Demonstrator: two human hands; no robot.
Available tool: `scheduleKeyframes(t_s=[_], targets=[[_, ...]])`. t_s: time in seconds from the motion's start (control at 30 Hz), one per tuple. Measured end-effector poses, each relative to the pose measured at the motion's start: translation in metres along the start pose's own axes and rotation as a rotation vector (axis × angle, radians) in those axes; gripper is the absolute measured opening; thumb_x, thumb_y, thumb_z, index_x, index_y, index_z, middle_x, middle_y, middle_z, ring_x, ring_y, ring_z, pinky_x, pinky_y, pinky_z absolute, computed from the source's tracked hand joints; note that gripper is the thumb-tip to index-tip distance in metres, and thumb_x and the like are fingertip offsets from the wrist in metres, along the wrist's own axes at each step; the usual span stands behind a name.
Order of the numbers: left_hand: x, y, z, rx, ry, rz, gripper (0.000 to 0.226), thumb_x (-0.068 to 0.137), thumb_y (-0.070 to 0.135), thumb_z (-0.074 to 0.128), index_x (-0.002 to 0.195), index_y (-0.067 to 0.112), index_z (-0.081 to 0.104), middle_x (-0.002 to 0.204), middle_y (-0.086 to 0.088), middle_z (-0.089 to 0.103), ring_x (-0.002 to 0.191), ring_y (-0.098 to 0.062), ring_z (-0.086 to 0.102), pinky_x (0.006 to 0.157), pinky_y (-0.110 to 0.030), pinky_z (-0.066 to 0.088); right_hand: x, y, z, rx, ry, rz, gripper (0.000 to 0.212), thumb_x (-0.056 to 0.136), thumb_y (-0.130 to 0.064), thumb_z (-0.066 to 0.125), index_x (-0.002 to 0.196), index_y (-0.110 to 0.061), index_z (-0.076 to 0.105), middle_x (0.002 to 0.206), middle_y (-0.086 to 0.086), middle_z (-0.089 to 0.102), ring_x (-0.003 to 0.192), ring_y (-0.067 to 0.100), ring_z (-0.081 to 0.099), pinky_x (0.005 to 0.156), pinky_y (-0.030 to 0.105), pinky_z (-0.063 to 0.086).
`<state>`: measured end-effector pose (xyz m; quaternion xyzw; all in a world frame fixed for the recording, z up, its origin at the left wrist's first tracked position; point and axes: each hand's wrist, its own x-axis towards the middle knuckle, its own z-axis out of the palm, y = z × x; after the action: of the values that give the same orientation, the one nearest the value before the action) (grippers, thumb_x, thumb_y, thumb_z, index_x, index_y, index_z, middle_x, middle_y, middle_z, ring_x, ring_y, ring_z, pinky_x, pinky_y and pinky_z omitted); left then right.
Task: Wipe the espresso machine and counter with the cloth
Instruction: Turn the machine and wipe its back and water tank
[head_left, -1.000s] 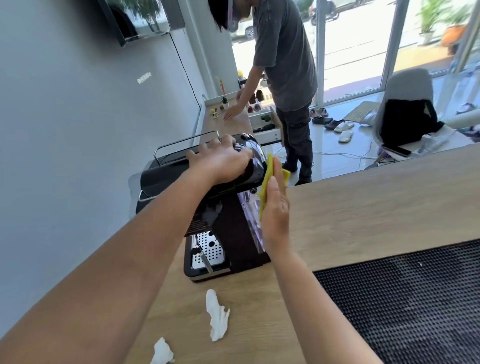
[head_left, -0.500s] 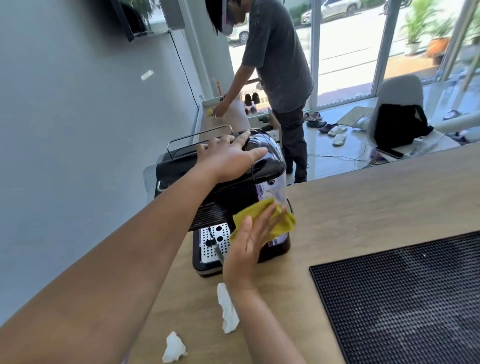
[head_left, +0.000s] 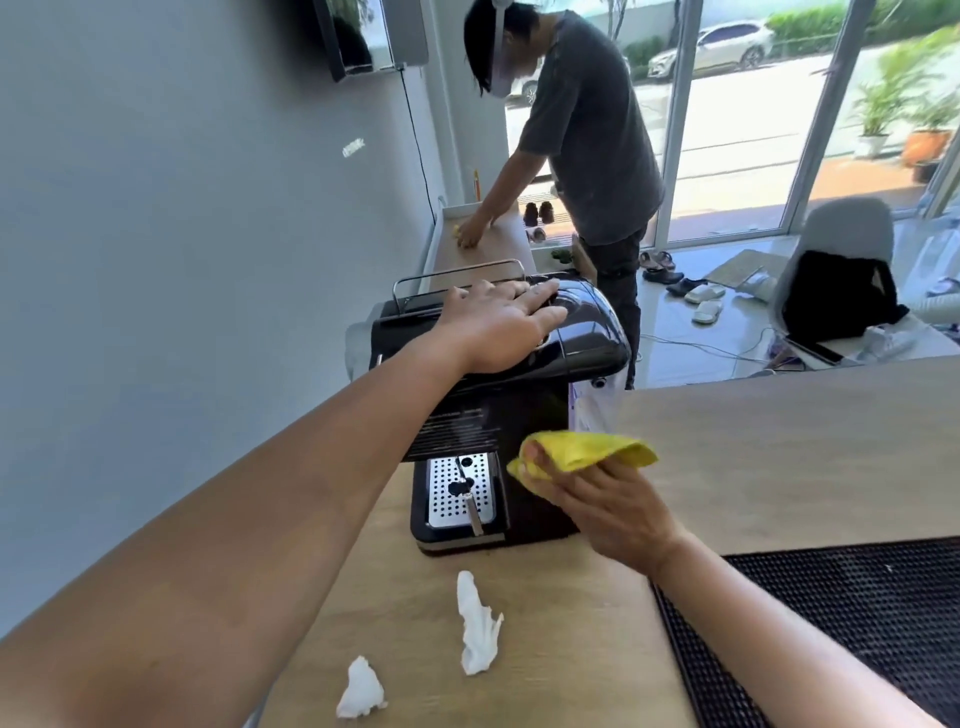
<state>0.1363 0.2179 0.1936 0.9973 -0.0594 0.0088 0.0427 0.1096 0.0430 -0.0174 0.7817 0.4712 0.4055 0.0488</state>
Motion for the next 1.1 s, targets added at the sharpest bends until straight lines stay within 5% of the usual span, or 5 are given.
scheduleKeyframes(t_s=[0.17, 0.37, 0.6, 0.87, 1.1], targets=[[0.0, 0.0, -0.001, -0.008, -0.002, -0.011, 0.055, 0.096, 0.062, 0.018, 0.149, 0.049, 0.016, 0.16, 0.009, 0.019, 0.146, -0.023, 0.015, 0.113, -0.046, 0.008, 0.065, 0.018, -0.017, -0.091, 0.187, 0.094, 0.059, 0.096, -0.023, 0.042, 0.154, -0.019, 0.028, 0.162, 0.005, 0.021, 0.149, 0.023, 0.021, 0.118, 0.047, 0.017], [-0.004, -0.001, -0.001, -0.073, -0.022, -0.033, 0.054, 0.095, 0.062, 0.019, 0.148, 0.051, 0.016, 0.161, 0.011, 0.018, 0.148, -0.022, 0.01, 0.114, -0.046, 0.003, -0.024, 0.005, 0.022, -0.263, -0.648, -0.528, 0.046, 0.069, -0.032, 0.067, 0.114, -0.025, 0.074, 0.119, -0.01, 0.07, 0.11, 0.009, 0.065, 0.106, 0.037, 0.025], [-0.001, -0.001, -0.001, -0.105, -0.005, -0.043, 0.048, 0.099, 0.055, 0.016, 0.147, 0.052, 0.02, 0.16, 0.013, 0.019, 0.148, -0.02, 0.011, 0.115, -0.048, 0.003, 0.006, 0.036, -0.007, -0.058, -0.145, -0.187, 0.065, 0.089, -0.011, 0.037, 0.153, -0.013, 0.025, 0.159, 0.005, 0.029, 0.136, 0.024, 0.04, 0.106, 0.04, 0.03], [-0.004, -0.001, -0.001, -0.104, -0.018, -0.041, 0.046, 0.102, 0.048, 0.02, 0.147, 0.052, 0.015, 0.161, 0.011, 0.016, 0.149, -0.019, 0.008, 0.116, -0.047, 0.001, -0.03, -0.007, 0.05, -0.181, -0.667, -0.74, 0.062, 0.063, -0.041, 0.079, 0.123, -0.027, 0.068, 0.131, -0.01, 0.064, 0.125, 0.006, 0.055, 0.11, 0.042, 0.037], [-0.004, -0.001, -0.002, -0.113, -0.015, -0.038, 0.049, 0.101, 0.044, 0.029, 0.147, 0.053, 0.016, 0.16, 0.013, 0.017, 0.148, -0.018, 0.009, 0.117, -0.047, 0.002, -0.009, 0.025, 0.034, 0.012, -0.264, -0.503, 0.059, 0.083, -0.014, 0.048, 0.142, -0.012, 0.044, 0.138, -0.004, 0.059, 0.129, 0.012, 0.049, 0.102, 0.034, 0.047]])
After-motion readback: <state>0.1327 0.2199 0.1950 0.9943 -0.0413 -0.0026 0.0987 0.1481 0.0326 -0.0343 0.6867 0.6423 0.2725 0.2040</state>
